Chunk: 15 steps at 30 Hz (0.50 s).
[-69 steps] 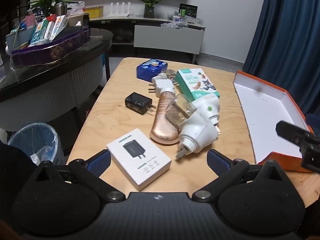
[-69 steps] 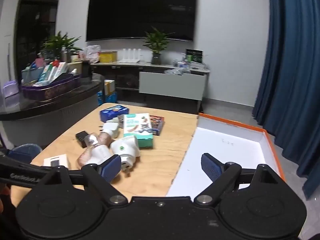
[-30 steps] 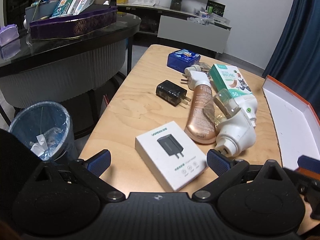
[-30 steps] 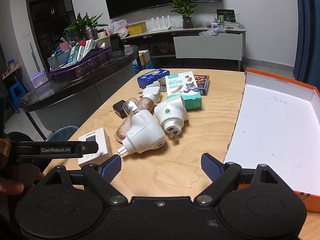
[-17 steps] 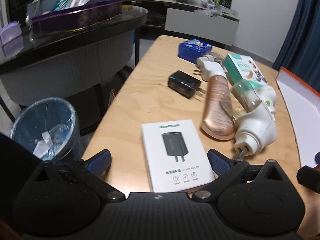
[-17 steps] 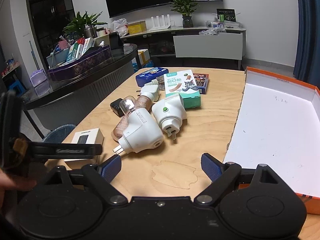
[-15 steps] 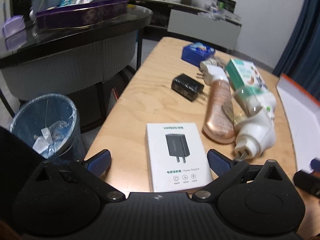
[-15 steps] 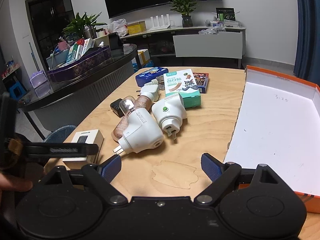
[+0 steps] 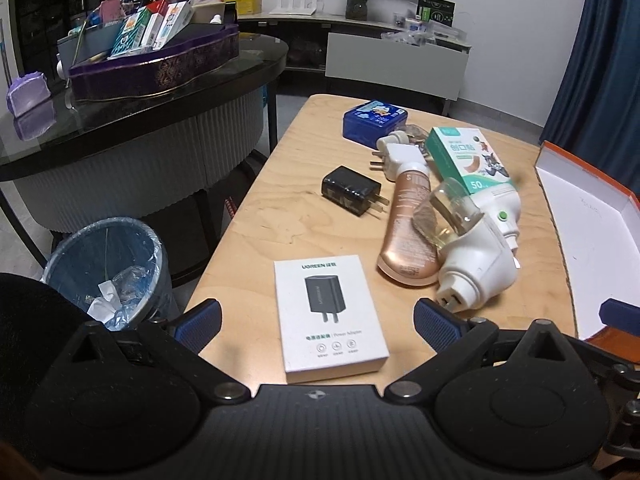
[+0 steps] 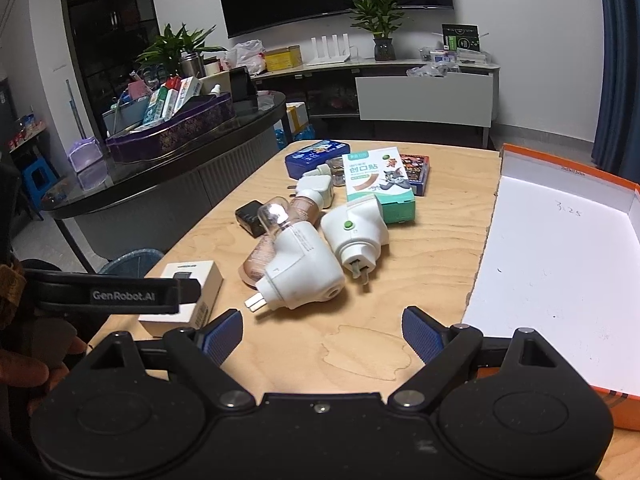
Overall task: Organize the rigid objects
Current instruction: 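Move left gripper to the white UGREEN box while right gripper approaches the white air freshener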
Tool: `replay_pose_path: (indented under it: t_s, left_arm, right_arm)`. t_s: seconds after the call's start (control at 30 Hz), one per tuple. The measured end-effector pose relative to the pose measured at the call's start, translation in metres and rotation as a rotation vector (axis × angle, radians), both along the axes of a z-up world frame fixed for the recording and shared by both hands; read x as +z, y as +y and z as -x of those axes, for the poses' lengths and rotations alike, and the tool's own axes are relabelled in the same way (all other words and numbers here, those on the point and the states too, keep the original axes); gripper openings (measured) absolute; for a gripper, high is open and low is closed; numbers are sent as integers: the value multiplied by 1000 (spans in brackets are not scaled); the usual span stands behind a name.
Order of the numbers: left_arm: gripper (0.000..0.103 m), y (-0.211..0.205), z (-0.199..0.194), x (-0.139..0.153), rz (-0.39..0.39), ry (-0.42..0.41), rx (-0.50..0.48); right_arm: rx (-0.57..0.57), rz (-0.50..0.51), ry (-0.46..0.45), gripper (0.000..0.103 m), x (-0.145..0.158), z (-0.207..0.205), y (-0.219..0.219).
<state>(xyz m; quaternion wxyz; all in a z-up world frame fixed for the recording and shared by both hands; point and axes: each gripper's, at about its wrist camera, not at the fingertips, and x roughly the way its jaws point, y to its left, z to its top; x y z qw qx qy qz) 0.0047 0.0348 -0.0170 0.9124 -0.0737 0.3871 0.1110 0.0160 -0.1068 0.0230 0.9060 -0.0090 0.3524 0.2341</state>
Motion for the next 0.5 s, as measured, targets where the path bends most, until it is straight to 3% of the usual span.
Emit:
replay_pose_path:
  t_s: [0.5]
  left_arm:
    - [103,-1,1,-1,-7,9,6]
  right_arm:
    - [4,0,-6,102,6,6,2]
